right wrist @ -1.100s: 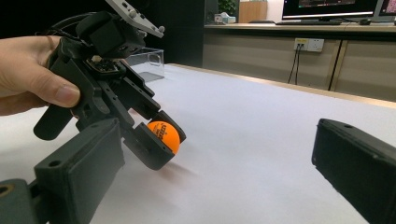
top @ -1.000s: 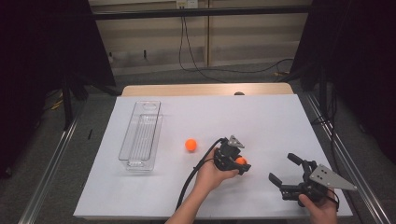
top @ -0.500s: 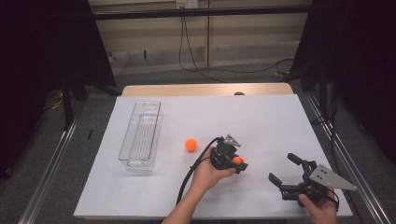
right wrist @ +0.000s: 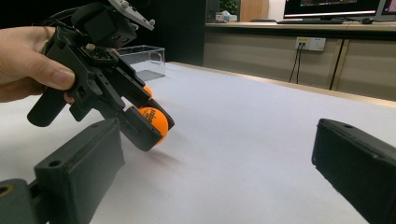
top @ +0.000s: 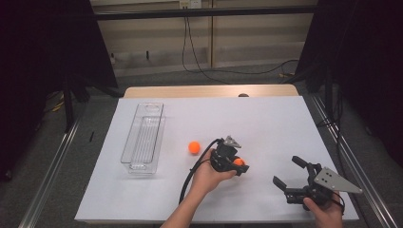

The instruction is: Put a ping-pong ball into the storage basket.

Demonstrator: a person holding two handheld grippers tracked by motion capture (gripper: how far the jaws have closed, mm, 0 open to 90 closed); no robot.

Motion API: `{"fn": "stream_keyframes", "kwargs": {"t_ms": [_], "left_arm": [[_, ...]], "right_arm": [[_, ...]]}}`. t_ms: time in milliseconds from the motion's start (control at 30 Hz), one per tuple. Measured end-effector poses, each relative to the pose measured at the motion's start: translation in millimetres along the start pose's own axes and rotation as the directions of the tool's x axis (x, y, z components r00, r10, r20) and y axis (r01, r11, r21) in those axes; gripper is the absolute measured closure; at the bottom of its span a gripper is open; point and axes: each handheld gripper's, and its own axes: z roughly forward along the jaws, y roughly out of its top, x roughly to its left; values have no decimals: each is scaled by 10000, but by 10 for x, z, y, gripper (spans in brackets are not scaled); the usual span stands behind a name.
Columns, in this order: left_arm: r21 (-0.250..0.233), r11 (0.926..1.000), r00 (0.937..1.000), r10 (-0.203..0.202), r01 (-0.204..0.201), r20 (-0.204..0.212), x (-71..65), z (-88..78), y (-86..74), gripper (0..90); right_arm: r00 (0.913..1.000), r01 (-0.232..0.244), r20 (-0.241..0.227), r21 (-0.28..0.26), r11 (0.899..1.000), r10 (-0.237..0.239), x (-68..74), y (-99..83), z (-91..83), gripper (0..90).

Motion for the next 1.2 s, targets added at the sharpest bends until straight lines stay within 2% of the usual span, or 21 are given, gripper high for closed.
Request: {"fn": "stream_keyframes", "kwargs": {"t_ms": [667, 1200], "left_arm": [[191, 9998, 10000, -92, 92, -28, 131, -190, -87, 508], [-83, 9995, 9995, -312, 312, -57, 205, -318, -112, 508]], "right_arm": [[10000, -31, -1, 23, 10000, 31, -2, -3, 13, 17], [10000, -4, -60, -9, 10000, 4, 13, 8, 38, 17]]}}
